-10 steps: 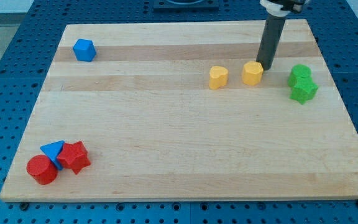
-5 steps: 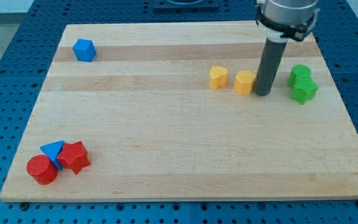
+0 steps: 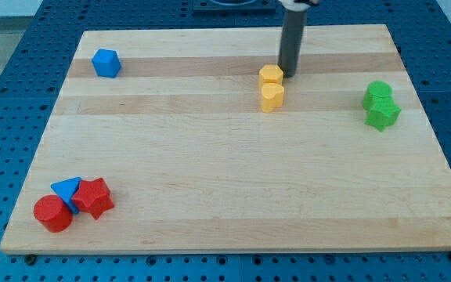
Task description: Move the yellow blocks towards the top center
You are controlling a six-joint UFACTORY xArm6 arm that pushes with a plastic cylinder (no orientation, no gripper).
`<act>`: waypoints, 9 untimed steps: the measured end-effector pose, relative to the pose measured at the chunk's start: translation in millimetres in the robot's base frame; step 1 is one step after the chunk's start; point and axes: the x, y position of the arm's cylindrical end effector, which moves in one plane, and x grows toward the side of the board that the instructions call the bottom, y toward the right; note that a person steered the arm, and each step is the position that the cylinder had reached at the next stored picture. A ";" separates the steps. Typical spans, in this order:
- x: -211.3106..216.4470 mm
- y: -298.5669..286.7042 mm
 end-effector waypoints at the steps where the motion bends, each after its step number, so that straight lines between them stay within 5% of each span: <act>1: -39.2 -22.2; 3: -70.9 -16.2; 5: 34.2 91.1; 6: 61.6 69.6; 9: 39.1 -17.5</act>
